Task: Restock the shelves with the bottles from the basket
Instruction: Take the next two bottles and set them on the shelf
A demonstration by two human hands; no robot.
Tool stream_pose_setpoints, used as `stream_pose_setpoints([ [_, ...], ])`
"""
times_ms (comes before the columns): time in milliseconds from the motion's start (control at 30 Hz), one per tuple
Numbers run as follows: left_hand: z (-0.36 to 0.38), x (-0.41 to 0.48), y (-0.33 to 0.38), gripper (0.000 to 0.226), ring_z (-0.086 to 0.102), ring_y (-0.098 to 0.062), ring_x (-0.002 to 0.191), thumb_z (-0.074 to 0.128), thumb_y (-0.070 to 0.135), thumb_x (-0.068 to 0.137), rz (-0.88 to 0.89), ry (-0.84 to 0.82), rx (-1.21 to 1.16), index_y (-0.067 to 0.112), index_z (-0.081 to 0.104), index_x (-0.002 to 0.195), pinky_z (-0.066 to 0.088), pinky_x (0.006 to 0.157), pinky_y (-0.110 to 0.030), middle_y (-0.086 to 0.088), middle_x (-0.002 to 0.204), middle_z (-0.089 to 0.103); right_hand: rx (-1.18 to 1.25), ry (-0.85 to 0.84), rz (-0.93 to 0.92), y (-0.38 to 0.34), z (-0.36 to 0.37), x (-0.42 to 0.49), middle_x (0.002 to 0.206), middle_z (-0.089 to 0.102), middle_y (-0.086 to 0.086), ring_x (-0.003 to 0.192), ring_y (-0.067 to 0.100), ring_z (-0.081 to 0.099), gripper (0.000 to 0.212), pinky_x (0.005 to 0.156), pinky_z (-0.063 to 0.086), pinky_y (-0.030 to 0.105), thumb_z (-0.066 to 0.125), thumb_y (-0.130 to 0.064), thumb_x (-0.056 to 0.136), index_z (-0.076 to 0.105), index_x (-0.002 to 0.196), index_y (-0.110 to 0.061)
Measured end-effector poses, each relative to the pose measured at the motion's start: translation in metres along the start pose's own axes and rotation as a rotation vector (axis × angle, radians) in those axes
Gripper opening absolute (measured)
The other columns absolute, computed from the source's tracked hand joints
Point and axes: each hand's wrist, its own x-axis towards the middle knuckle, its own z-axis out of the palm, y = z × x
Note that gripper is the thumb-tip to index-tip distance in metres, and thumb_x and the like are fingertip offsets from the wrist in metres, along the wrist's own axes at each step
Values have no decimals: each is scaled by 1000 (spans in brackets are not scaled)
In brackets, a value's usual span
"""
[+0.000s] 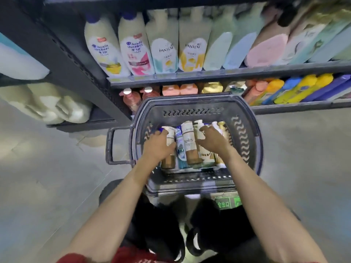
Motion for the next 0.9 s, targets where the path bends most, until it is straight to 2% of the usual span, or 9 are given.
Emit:
stream_pose_setpoints([
  [200,57,53,-23,61,51,-40,128,58,43,97,-39,21,-50,7,43,144,47,99,-47,-21,140,51,-32,45,-25,14,47,55,138,52,22,127,36,49,57,100,45,42,68,-30,91,47,138,-3],
  [333,91,82,-31,70,46,-40,136,61,41,96,-168,21,-171,7,33,150,45,106,-51,-18,151,44,-22,82,-15,15,70,86,139,48,20,126,36,49,64,99,46,44,69,-33,89,41,140,-5],
  [433,111,99,-40,85,44,-41,139,64,45,94,-273,-2,-274,7,20,156,41,111,-50,-18,157,39,-39,155,11,15,85,99,137,48,20,124,38,51,68,97,48,47,70,-37,87,39,140,-6],
  [567,131,113,-48,106,44,-36,142,68,49,93,-329,-45,-332,3,1,160,38,112,-43,-17,159,39,-76,246,37,15,95,110,138,45,18,125,35,50,74,95,48,44,70,-46,86,39,140,-7],
  [667,139,119,-51,112,45,-33,141,73,54,87,-332,-36,-346,1,7,159,41,109,-42,-15,158,40,-120,216,59,15,96,118,143,39,16,128,31,46,85,96,47,41,71,-56,83,39,141,-4],
  [767,143,123,-54,122,36,-31,147,78,63,76,-324,-34,-324,0,12,158,38,112,-43,-15,163,30,-176,224,80,14,100,124,146,35,14,130,29,44,89,96,46,38,70,-65,79,43,139,-5],
  [900,148,126,-55,121,34,-30,147,83,65,69,-304,-15,-278,4,24,155,37,113,-45,-14,161,31,-277,256,93,10,107,128,152,31,15,133,28,40,101,98,44,36,70,-72,74,39,142,-4],
])
